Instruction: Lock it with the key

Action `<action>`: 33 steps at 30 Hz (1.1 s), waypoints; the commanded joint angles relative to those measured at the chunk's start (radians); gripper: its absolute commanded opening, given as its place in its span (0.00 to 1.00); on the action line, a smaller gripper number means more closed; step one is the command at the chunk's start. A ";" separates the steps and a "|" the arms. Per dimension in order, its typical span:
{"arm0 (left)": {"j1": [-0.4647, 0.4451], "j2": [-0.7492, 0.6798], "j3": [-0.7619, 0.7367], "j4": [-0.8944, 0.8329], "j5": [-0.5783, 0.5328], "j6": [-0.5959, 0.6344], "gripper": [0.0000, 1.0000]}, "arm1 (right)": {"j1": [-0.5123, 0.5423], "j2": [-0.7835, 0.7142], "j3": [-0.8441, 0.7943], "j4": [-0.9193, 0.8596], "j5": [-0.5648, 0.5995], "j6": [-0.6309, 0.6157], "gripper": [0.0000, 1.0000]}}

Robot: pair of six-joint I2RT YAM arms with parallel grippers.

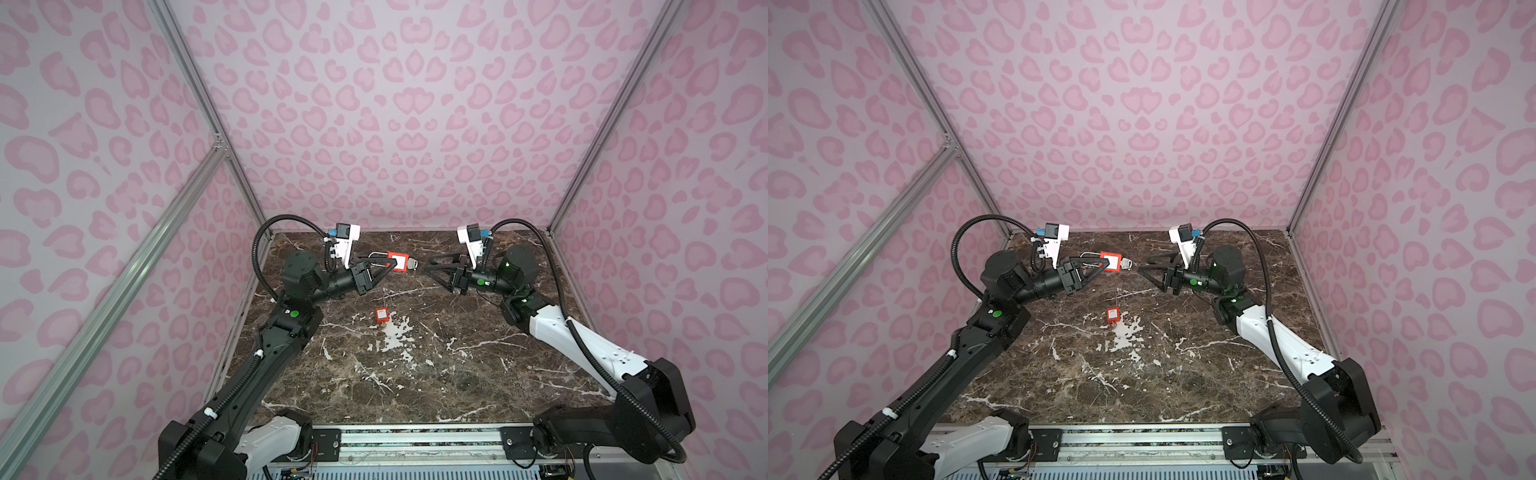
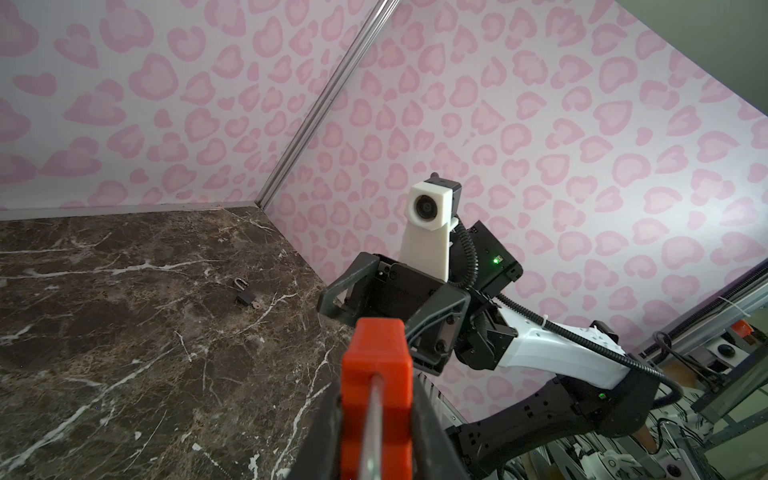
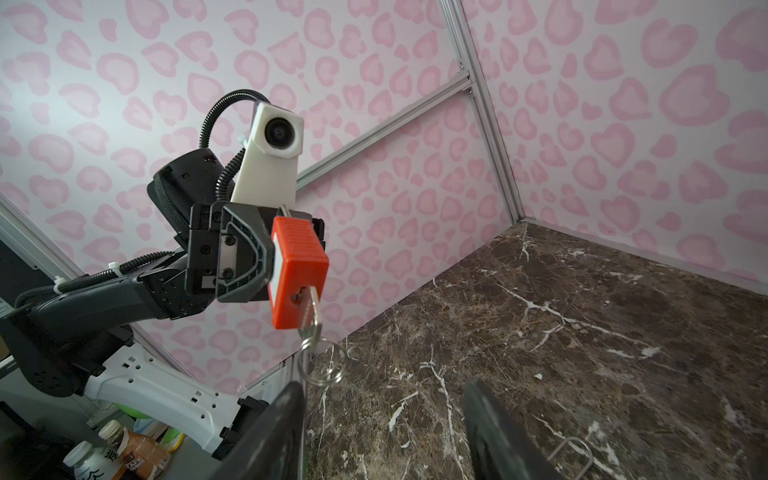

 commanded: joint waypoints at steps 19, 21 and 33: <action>-0.002 0.007 0.006 0.046 0.013 -0.002 0.04 | 0.014 0.122 0.050 0.376 -0.071 0.359 0.39; -0.001 0.007 0.006 0.045 0.013 -0.002 0.04 | 0.019 0.129 0.048 0.396 -0.076 0.379 0.35; 0.000 0.006 0.005 0.045 0.013 -0.003 0.04 | 0.058 0.161 0.061 0.405 -0.093 0.395 0.26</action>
